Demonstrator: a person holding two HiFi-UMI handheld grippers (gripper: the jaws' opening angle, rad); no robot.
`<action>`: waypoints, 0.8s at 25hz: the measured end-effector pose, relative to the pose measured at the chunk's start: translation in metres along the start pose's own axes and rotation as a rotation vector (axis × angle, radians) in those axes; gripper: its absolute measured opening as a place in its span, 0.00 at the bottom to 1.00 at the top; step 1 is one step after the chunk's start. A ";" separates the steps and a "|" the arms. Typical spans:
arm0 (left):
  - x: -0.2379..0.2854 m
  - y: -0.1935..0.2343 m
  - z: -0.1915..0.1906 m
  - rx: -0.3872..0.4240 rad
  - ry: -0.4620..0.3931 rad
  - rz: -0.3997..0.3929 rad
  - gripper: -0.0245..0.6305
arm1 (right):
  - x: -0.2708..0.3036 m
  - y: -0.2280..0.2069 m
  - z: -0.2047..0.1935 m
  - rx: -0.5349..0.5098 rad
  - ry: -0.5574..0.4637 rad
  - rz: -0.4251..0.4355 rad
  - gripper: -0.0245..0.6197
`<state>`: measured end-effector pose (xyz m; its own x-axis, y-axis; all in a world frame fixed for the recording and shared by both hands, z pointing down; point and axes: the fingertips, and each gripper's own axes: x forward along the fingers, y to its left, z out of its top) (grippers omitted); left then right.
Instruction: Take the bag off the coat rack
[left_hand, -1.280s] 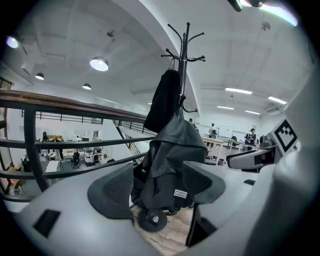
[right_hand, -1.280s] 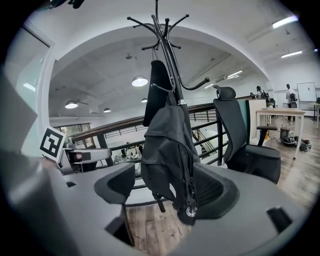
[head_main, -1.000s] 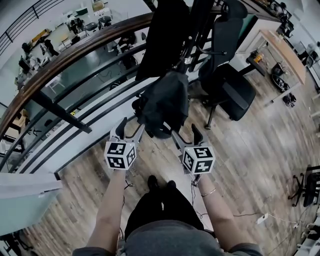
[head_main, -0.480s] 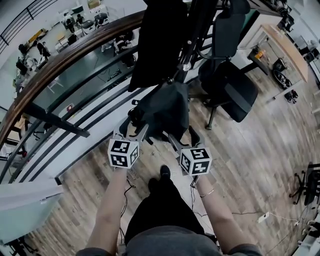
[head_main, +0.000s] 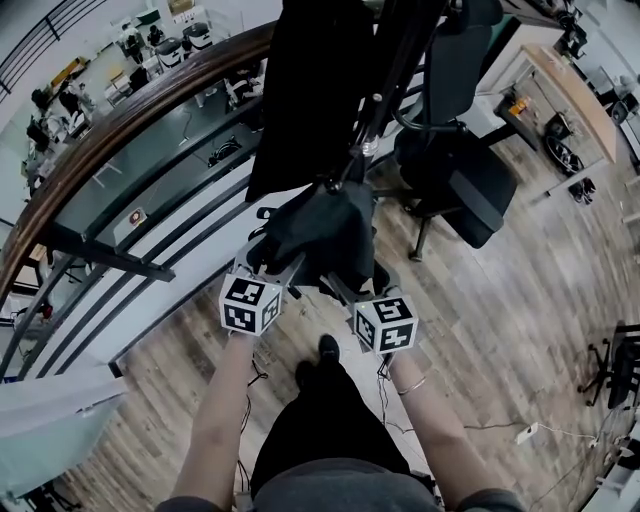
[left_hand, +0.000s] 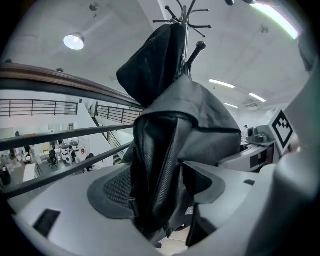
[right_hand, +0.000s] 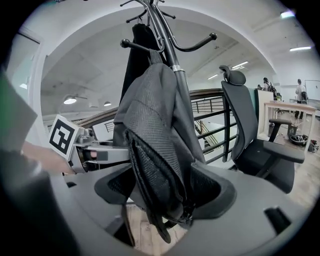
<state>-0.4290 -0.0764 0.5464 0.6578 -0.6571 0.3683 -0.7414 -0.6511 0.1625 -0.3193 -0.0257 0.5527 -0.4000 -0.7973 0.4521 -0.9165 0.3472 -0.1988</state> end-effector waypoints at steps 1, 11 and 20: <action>0.002 -0.001 -0.001 -0.010 -0.005 -0.008 0.49 | 0.002 0.000 -0.001 0.001 0.003 0.003 0.56; 0.008 -0.012 -0.004 -0.051 -0.008 -0.037 0.42 | 0.009 0.001 -0.002 -0.029 -0.004 0.005 0.36; -0.002 -0.032 -0.002 -0.049 0.011 -0.070 0.12 | 0.003 0.011 0.004 -0.093 -0.020 -0.001 0.15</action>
<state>-0.4067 -0.0534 0.5418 0.7070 -0.6062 0.3641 -0.6993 -0.6758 0.2327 -0.3300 -0.0259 0.5484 -0.4003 -0.8070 0.4341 -0.9133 0.3904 -0.1163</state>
